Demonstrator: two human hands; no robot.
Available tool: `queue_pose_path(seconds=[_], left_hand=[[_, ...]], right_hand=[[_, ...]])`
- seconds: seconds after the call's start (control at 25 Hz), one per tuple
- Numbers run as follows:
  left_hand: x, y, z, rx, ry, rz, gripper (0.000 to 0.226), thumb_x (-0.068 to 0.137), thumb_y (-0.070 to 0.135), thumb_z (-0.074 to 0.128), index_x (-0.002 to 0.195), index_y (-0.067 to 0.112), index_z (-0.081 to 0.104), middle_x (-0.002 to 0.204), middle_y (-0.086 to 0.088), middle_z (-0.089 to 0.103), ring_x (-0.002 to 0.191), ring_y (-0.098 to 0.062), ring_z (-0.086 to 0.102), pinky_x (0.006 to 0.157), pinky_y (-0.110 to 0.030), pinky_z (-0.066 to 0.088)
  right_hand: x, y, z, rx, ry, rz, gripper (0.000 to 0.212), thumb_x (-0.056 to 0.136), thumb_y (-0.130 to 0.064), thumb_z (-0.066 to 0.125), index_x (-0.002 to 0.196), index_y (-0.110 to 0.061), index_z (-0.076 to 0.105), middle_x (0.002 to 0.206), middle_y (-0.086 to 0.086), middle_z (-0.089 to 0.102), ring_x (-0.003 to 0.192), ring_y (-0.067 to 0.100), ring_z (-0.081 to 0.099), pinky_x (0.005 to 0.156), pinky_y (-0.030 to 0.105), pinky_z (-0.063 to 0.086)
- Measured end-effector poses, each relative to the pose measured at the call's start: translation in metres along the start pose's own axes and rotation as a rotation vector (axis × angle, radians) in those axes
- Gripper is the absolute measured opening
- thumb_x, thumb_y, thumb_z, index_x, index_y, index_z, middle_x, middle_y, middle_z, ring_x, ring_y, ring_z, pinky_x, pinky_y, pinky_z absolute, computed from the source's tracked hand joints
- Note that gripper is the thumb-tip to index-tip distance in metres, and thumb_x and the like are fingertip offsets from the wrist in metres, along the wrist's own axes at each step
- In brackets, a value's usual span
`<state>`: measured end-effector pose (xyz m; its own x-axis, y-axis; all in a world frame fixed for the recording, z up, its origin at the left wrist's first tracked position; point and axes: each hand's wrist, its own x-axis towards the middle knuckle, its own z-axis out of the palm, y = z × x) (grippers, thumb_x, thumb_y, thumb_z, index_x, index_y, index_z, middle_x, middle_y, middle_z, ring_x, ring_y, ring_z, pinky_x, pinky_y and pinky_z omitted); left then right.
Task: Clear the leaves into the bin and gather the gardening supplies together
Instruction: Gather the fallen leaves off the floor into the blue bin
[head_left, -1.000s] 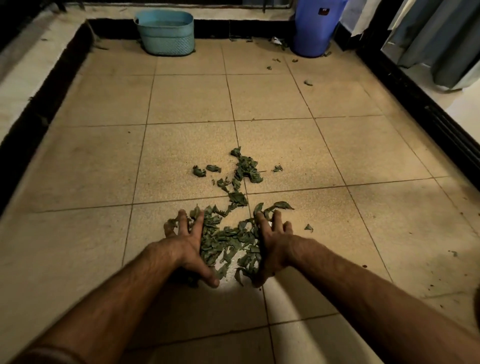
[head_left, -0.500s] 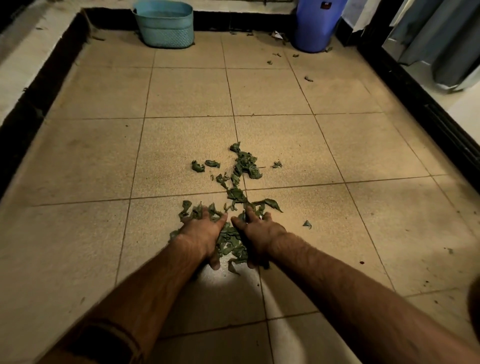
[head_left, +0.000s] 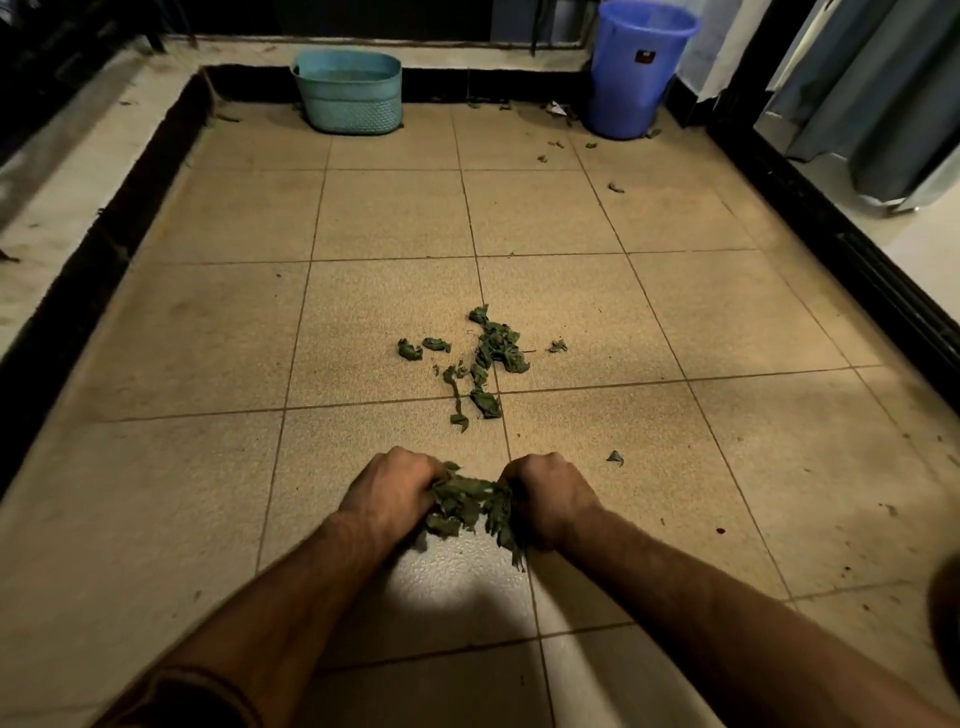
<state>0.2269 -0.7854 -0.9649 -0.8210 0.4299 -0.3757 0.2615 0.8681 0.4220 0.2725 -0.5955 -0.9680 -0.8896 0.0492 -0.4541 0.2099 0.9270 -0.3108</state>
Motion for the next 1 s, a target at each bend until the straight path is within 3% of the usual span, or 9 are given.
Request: queue_pose_path(seconds=[0.12, 0.28, 0.4, 0.52, 0.6, 0.68, 0.8, 0.88, 1.0], left_hand=[[0.008, -0.003, -0.019, -0.010, 0.069, 0.029, 0.023, 0.093, 0.016, 0.069, 0.111, 0.028, 0.073, 0.099, 0.010, 0.072, 0.089, -0.003, 0.066, 0.092, -0.023, 0.054], [0.016, -0.017, -0.047, 0.037, 0.139, -0.006, 0.028, 0.090, 0.016, 0.072, 0.117, 0.026, 0.073, 0.110, 0.005, 0.073, 0.089, -0.004, 0.058, 0.086, -0.017, 0.043], [0.011, -0.026, -0.064, 0.008, 0.168, -0.091, 0.032, 0.089, 0.018, 0.074, 0.121, 0.025, 0.072, 0.114, 0.002, 0.072, 0.088, -0.006, 0.057, 0.086, -0.020, 0.045], [-0.002, -0.022, -0.084, -0.061, 0.164, -0.124, 0.034, 0.089, 0.015, 0.074, 0.121, 0.027, 0.072, 0.116, 0.001, 0.072, 0.093, -0.011, 0.063, 0.089, -0.024, 0.050], [-0.015, -0.013, -0.105, -0.072, 0.150, -0.135, 0.036, 0.090, 0.015, 0.073, 0.122, 0.031, 0.072, 0.117, 0.000, 0.071, 0.099, -0.013, 0.065, 0.091, -0.027, 0.053], [-0.031, 0.002, -0.130, -0.092, 0.170, -0.143, 0.036, 0.090, 0.015, 0.072, 0.122, 0.033, 0.071, 0.112, 0.002, 0.072, 0.091, -0.010, 0.065, 0.082, -0.021, 0.052], [-0.056, 0.039, -0.173, -0.158, 0.218, -0.151, 0.036, 0.091, 0.013, 0.071, 0.120, 0.034, 0.072, 0.088, 0.016, 0.066, 0.071, 0.005, 0.058, 0.060, -0.006, 0.040], [-0.073, 0.067, -0.208, -0.205, 0.224, -0.149, 0.036, 0.091, 0.011, 0.070, 0.119, 0.033, 0.072, 0.080, 0.022, 0.061, 0.069, 0.007, 0.058, 0.058, -0.004, 0.039], [-0.101, 0.112, -0.288, -0.227, 0.233, -0.132, 0.036, 0.091, 0.010, 0.068, 0.118, 0.033, 0.073, 0.082, 0.016, 0.066, 0.067, 0.003, 0.061, 0.059, -0.009, 0.045]], right_hand=[[0.007, 0.000, -0.024, 0.038, 0.066, 0.024, 0.018, 0.091, -0.007, 0.070, 0.106, -0.019, 0.071, 0.088, -0.006, 0.065, 0.080, 0.012, 0.064, 0.074, 0.025, 0.056], [0.018, 0.015, -0.052, 0.175, 0.135, 0.184, 0.015, 0.093, -0.009, 0.069, 0.106, -0.016, 0.073, 0.097, 0.000, 0.069, 0.088, 0.016, 0.066, 0.076, 0.027, 0.059], [0.023, 0.024, -0.067, 0.264, 0.167, 0.261, 0.015, 0.091, -0.008, 0.071, 0.103, -0.017, 0.074, 0.091, -0.002, 0.067, 0.085, 0.014, 0.066, 0.065, 0.025, 0.058], [0.018, 0.018, -0.087, 0.317, 0.195, 0.289, 0.013, 0.089, -0.008, 0.073, 0.097, -0.018, 0.076, 0.092, 0.004, 0.071, 0.085, 0.018, 0.069, 0.075, 0.033, 0.063], [0.006, 0.012, -0.107, 0.327, 0.227, 0.282, 0.013, 0.088, -0.008, 0.074, 0.095, -0.019, 0.077, 0.088, 0.002, 0.072, 0.080, 0.016, 0.070, 0.072, 0.028, 0.061], [-0.015, 0.003, -0.134, 0.332, 0.272, 0.264, 0.012, 0.088, -0.010, 0.074, 0.094, -0.020, 0.078, 0.083, -0.001, 0.073, 0.075, 0.013, 0.069, 0.064, 0.024, 0.058], [-0.052, -0.014, -0.185, 0.370, 0.306, 0.259, 0.015, 0.087, -0.009, 0.074, 0.094, -0.021, 0.078, 0.081, -0.001, 0.074, 0.072, 0.013, 0.069, 0.063, 0.024, 0.057], [-0.076, -0.026, -0.227, 0.372, 0.319, 0.259, 0.014, 0.087, -0.009, 0.073, 0.093, -0.020, 0.079, 0.080, 0.000, 0.075, 0.070, 0.014, 0.069, 0.063, 0.024, 0.057], [-0.116, -0.052, -0.314, 0.391, 0.343, 0.262, 0.014, 0.086, -0.009, 0.070, 0.093, -0.017, 0.079, 0.084, 0.005, 0.075, 0.078, 0.022, 0.070, 0.073, 0.034, 0.061]])
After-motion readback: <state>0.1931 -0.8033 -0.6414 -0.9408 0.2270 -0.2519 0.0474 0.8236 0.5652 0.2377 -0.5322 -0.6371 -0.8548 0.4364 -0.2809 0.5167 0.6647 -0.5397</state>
